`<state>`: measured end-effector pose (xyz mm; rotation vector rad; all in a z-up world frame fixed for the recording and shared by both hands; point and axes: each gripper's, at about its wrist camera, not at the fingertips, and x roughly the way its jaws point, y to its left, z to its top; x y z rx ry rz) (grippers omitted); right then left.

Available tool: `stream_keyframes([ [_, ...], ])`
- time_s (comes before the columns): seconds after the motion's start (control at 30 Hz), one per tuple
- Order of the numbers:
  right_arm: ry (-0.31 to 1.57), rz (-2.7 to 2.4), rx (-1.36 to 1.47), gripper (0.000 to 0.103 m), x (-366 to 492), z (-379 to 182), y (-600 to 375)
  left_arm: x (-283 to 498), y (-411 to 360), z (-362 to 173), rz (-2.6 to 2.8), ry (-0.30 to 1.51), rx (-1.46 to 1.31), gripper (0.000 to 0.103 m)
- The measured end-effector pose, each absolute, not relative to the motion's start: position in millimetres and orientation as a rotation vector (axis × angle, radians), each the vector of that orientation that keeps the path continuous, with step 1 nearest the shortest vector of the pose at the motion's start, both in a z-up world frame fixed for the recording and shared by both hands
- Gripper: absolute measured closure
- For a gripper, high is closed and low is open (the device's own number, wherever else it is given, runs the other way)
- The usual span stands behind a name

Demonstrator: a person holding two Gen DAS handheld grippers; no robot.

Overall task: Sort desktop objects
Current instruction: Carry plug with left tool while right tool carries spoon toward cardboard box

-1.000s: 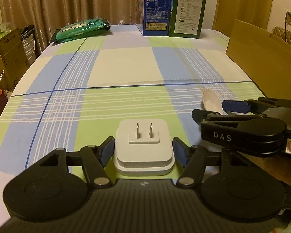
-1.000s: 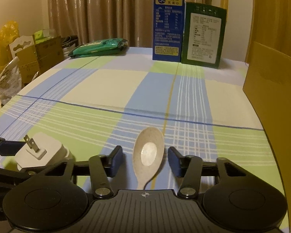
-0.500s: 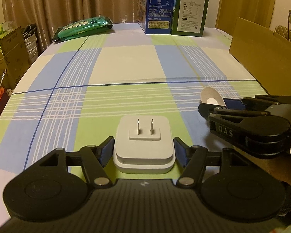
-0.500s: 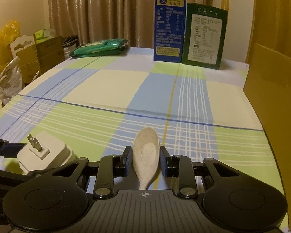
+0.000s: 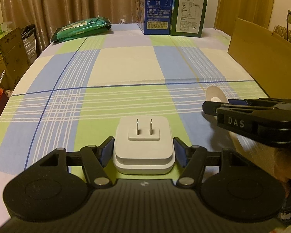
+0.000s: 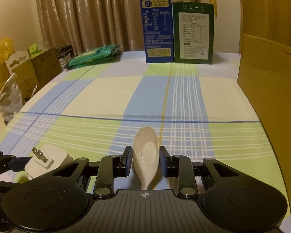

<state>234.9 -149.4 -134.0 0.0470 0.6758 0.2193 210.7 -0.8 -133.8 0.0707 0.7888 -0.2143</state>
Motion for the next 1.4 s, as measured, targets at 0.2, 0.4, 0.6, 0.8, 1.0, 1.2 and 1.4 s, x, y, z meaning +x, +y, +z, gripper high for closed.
stream_keyframes([
  [0.2,0.675,0.214,0.076,0.077,234.2,-129.1,-153.9,210.6,-1.1,-132.3,-0.222,0.785,0.06,0.043],
  [0.4,0.657,0.213,0.068,0.077,231.2,-120.7,-156.8,211.7,-3.0,-128.0,-0.233,0.777,0.042,0.043],
  [0.6,0.658,0.206,0.068,0.077,228.6,-117.6,-160.2,209.7,-4.8,-125.1,-0.245,0.771,0.037,0.043],
  [0.8,0.652,0.202,0.069,0.077,218.2,-109.7,-165.6,206.5,-3.2,-120.6,-0.253,0.766,0.018,0.043],
  [1.0,0.656,0.186,0.087,0.077,202.0,-103.2,-175.1,200.7,-7.7,-116.6,-0.277,0.763,0.019,0.043],
  [1.2,0.653,0.182,0.09,0.102,188.2,-93.4,-182.7,191.4,-8.2,-109.2,-0.285,0.749,0.028,0.043],
  [1.4,0.665,0.16,0.097,0.102,181.8,-93.7,-188.9,180.5,-7.6,-104.9,-0.281,0.742,0.012,0.043],
])
